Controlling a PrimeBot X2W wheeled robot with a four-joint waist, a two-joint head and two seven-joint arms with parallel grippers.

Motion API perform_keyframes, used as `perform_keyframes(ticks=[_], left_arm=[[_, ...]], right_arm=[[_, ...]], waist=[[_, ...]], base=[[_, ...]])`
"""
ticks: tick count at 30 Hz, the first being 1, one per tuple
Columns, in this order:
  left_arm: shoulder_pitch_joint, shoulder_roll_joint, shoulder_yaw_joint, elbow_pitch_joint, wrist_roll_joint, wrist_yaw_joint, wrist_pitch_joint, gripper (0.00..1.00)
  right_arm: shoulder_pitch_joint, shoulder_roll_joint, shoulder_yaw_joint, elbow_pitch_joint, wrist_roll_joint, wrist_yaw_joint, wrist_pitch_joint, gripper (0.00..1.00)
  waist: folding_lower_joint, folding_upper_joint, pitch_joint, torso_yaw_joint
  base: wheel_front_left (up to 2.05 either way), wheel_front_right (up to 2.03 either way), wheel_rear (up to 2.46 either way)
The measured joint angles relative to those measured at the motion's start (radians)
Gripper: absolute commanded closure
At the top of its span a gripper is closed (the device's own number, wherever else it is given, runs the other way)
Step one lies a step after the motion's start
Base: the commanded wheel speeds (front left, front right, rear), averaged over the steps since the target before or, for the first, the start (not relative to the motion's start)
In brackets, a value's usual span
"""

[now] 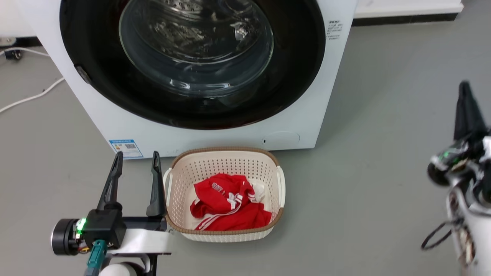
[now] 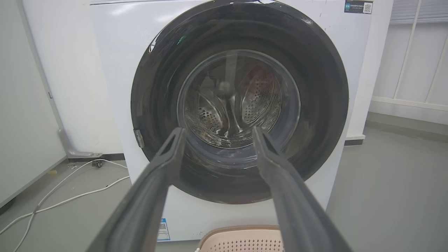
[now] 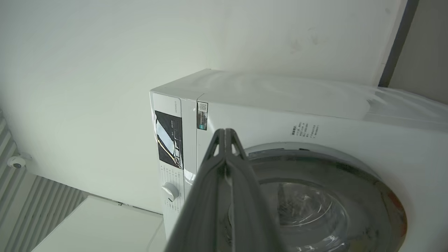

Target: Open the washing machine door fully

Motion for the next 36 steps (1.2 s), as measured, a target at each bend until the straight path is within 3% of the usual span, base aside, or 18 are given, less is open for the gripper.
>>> perform_keyframes(ticks=[7,12,18,23,36], left_arm=[[-0.074,0.0,-0.007,-0.014,0.001,-0.004,0.0,0.0],[-0.118,-0.001,-0.011,-0.018,0.003,-0.009,0.0,0.0],[-0.154,-0.001,-0.01,-0.024,0.011,-0.012,0.0,0.0],[-0.179,-0.001,-0.012,-0.031,0.019,-0.017,0.0,0.0],[-0.238,-0.001,-0.045,-0.04,0.027,-0.024,0.0,0.0]], right_arm=[[-0.334,-0.156,0.059,0.229,-0.007,0.0,0.092,1.0],[-0.58,-0.214,0.162,0.399,-0.044,0.0,0.214,1.0],[-0.852,-0.209,0.279,0.587,-0.106,0.0,0.354,1.0],[-1.007,-0.164,0.356,0.698,-0.159,0.0,0.444,1.0],[-1.154,-0.105,0.473,0.845,-0.27,0.0,0.572,1.0]], waist=[[0.0,0.0,0.09,0.012],[0.0,0.0,0.154,0.026],[0.0,0.0,0.217,0.038],[0.0001,0.0,0.263,0.045],[0.0,0.0,0.358,0.077]], base=[[0.0,0.0,0.0],[0.0,0.0,0.0],[0.0,0.0,0.0],[0.0,0.0,0.0],[0.0,0.0,0.0]])
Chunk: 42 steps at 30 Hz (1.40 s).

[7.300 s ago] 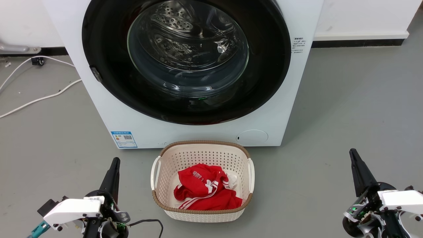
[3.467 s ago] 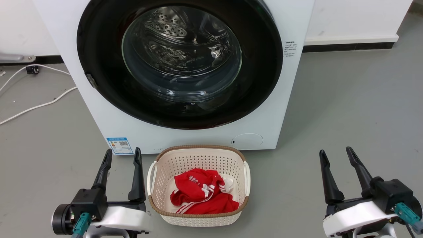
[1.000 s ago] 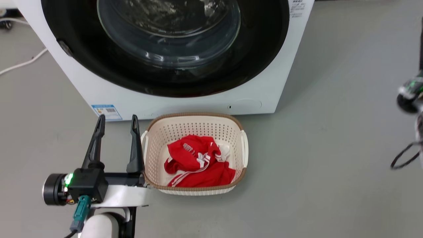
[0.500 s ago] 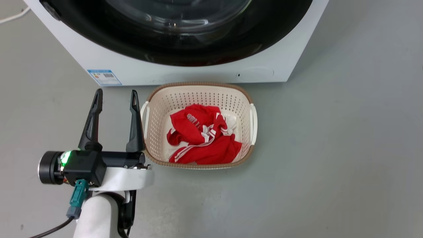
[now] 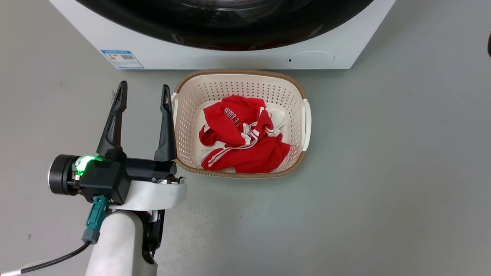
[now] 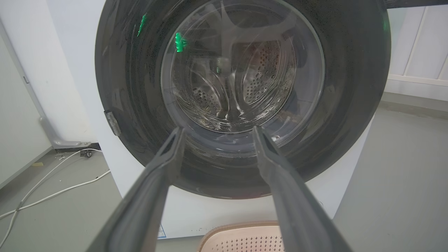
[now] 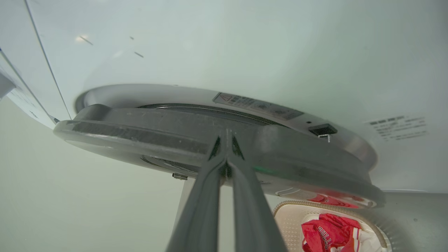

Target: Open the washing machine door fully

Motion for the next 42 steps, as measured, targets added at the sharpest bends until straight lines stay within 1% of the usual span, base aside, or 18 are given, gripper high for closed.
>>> perform_keyframes(ticks=[8,14,17,25,29,42], left_arm=[[-0.007,0.0,-0.01,-0.002,0.0,0.003,0.0,0.0],[-0.021,0.0,-0.022,0.007,-0.004,0.012,0.0,0.0],[-0.022,0.0,-0.029,0.014,-0.01,0.014,0.0,0.0],[-0.016,0.0,-0.035,0.032,-0.018,0.019,0.0,0.0],[0.011,0.0,-0.03,0.044,-0.017,0.015,0.0,0.0],[0.148,0.0,-0.021,0.078,-0.018,0.0,0.0,0.0]], right_arm=[[-0.033,-0.001,0.002,0.014,-0.012,0.0,0.028,1.0],[-0.033,0.002,-0.019,0.009,0.019,0.0,0.076,1.0],[-0.016,0.003,-0.026,-0.015,0.035,0.0,0.106,1.0],[0.105,-0.003,-0.042,-0.114,0.09,0.0,0.206,1.0],[0.184,0.007,-0.045,-0.166,0.116,0.0,0.242,1.0],[0.471,0.101,-0.014,-0.29,0.203,0.0,0.375,1.0]], waist=[[0.0,0.0,0.037,0.016],[0.0,0.0,0.039,0.019],[0.0,0.0,0.028,0.02],[0.0,0.0,-0.029,0.017],[-0.0001,0.0,-0.072,0.01],[-0.0002,0.0,-0.268,-0.001]], base=[[0.0,0.0,0.0],[0.0,0.0,0.0],[0.0,0.0,0.0],[0.0,0.0,0.0],[0.0,0.0,0.0],[0.0,0.0,0.0]])
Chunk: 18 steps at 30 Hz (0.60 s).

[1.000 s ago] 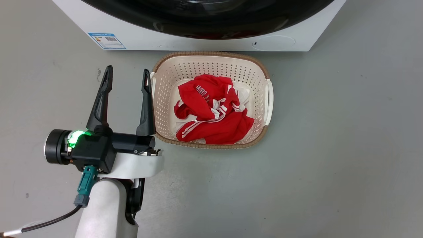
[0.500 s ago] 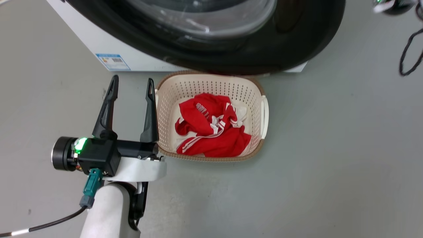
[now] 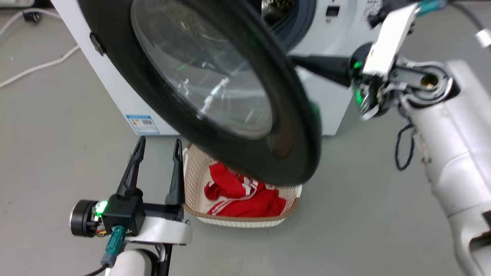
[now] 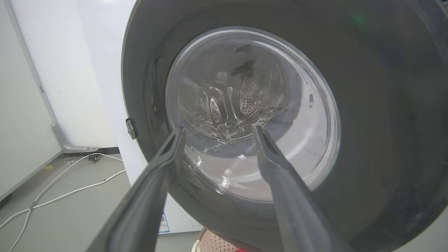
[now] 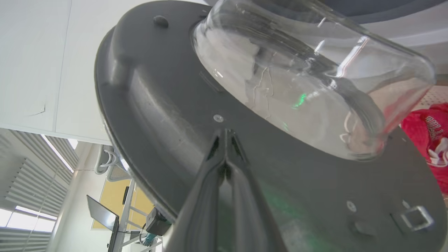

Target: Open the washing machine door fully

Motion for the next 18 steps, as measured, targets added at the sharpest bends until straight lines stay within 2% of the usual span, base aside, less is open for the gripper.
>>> perform_keyframes(ticks=[10,18], left_arm=[[0.073,0.0,-0.006,0.016,-0.002,-0.012,0.0,0.0],[0.087,0.0,-0.015,0.014,-0.01,-0.011,0.0,0.0]], right_arm=[[0.17,0.076,0.061,-0.122,0.04,0.0,0.054,1.0],[0.23,0.097,0.094,-0.176,0.071,0.0,0.05,1.0]], waist=[[-0.0001,0.0,-0.119,0.011],[-0.0002,0.0,-0.145,0.035]], base=[[0.0,0.0,0.0],[0.0,0.0,0.0]])
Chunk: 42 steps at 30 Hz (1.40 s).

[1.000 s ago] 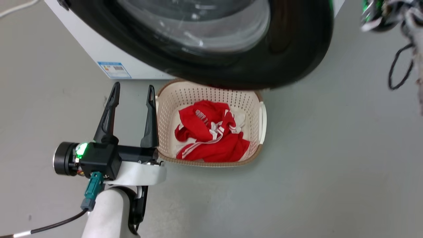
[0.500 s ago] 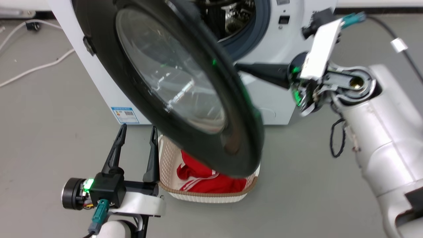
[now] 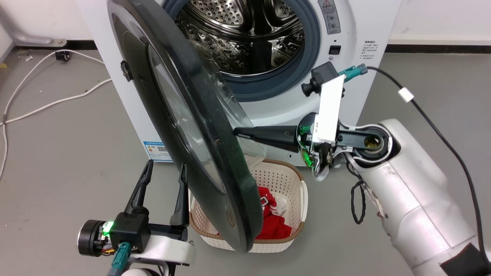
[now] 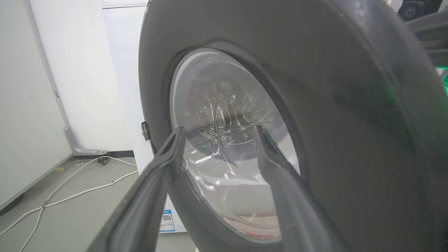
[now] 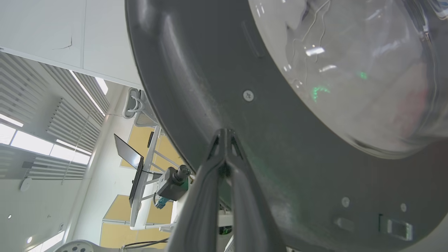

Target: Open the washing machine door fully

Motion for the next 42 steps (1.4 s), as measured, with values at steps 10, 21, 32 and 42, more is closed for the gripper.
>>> perform_keyframes(ticks=[10,21,32,42], left_arm=[[0.014,0.0,0.007,0.002,-0.007,0.009,0.0,0.0],[0.021,0.0,0.026,0.002,-0.008,0.013,0.0,0.0],[0.035,0.0,0.05,0.001,-0.006,0.013,0.0,0.0],[0.048,0.0,0.066,-0.002,-0.006,0.015,0.0,0.0]], right_arm=[[0.119,0.001,-0.101,-0.119,0.006,0.0,-0.223,1.0],[0.394,-0.045,-0.32,-0.32,-0.062,0.0,-0.596,0.0],[0.723,-0.08,-0.388,-0.476,-0.336,0.0,-0.964,0.0],[0.799,-0.086,-0.55,-0.516,-1.028,0.0,-1.142,0.0]], waist=[[0.0,0.0,-0.018,-0.015],[0.0001,0.0,-0.032,-0.047],[0.0001,0.0,-0.042,-0.058],[0.0002,0.0,-0.052,-0.077]], base=[[0.0,0.0,0.0],[0.0,0.0,0.0],[0.0,0.0,0.0],[0.0,0.0,0.0]])
